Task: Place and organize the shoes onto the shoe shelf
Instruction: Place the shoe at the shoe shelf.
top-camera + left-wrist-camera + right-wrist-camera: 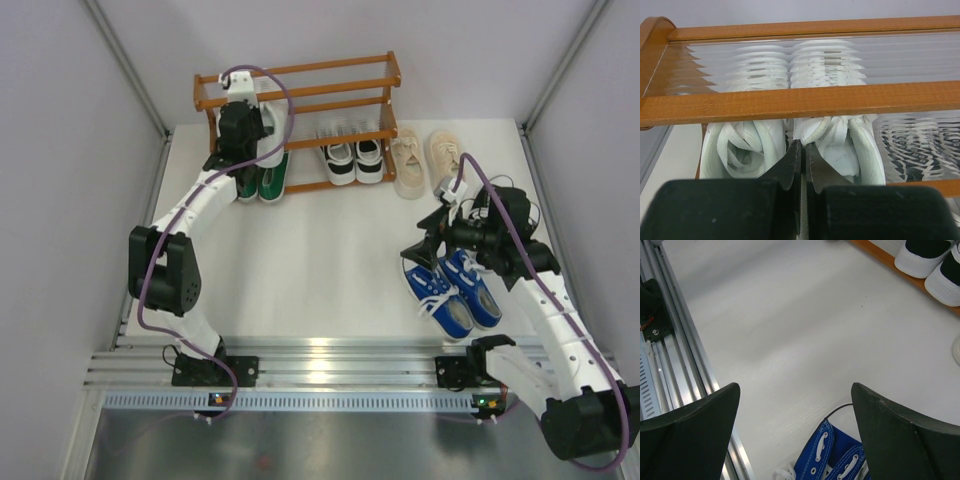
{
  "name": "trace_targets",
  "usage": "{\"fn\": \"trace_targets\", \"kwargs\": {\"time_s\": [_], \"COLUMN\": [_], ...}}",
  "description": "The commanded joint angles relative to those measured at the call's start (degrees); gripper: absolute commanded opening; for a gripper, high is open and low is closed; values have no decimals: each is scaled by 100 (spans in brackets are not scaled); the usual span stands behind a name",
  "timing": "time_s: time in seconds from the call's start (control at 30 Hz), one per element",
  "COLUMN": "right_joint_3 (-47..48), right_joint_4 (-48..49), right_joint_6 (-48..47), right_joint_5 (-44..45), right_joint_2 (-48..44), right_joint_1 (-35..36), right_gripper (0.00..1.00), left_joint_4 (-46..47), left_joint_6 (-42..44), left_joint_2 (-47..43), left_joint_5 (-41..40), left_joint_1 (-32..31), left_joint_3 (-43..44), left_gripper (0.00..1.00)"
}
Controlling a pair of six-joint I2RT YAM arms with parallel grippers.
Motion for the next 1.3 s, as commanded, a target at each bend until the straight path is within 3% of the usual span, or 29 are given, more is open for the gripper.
{"fn": "trace_targets", "kwargs": {"time_s": [0.0, 0.17, 0.33, 0.43, 0.93, 1.1, 1.13, 1.2, 1.23, 1.27], "right_joint_3": [138, 147, 138, 138, 129, 129, 129, 147, 138, 138], "right_joint_4": [168, 168, 168, 168, 176, 150, 141, 141, 133, 124], "right_joint_6": [-16, -16, -7, 2, -7, -24, -42, -77, -95, -104], "right_joint_5": [-172, -190, -199, -207, -234, -225, -216, -199, -199, -199], "right_joint_2": [-71, -79, -97, -88, -97, -106, -114, -123, -115, -114], "right_joint_1": [-93, -119, -145, -154, -189, -198, -198, -207, -207, -216], "right_gripper": [93, 93, 93, 93, 93, 93, 93, 93, 93, 93], "left_joint_4": [1295, 1286, 1225, 1146, 557, 66, -127, -260, -313, -322], "left_joint_6": [-104, -165, -253, -332, -605, -789, -859, -947, -1104, -1210], "left_joint_2": [-157, -236, -359, -430, -1141, -1370, -1440, -1519, -1572, -1607], "left_joint_5": [-441, -547, -468, -398, 137, 884, 1338, 1867, 2331, 2536], "left_joint_1": [66, 66, 66, 66, 66, 57, 66, 57, 57, 57], "left_joint_3": [286, 172, 119, 137, 137, 224, 242, 216, 190, 163], "left_gripper": [0, 4, 39, 49, 57, 56, 52, 35, 7, 0]}}
